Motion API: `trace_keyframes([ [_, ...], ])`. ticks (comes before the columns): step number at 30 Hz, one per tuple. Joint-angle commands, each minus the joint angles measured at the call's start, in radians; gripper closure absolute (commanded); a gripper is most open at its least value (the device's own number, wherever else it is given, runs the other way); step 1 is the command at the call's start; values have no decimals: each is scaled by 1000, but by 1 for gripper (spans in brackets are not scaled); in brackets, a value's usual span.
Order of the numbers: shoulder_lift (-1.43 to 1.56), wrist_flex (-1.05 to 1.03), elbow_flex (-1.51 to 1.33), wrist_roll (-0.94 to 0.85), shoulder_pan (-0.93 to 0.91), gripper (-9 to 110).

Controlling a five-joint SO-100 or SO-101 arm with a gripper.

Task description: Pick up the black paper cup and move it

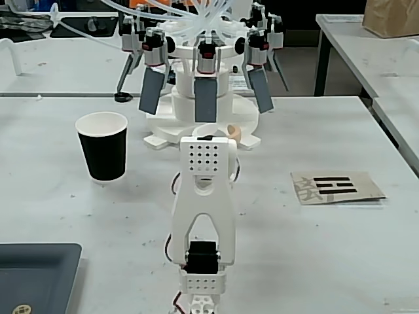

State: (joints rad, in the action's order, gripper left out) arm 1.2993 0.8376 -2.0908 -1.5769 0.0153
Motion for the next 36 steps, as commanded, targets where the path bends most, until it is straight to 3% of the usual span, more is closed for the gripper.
trace_keyframes([
  [1,114,28,-21,6,-6,98],
  [19,495,91,-459,5,-5,96],
  [36,627,210,-693,83,81,80],
])
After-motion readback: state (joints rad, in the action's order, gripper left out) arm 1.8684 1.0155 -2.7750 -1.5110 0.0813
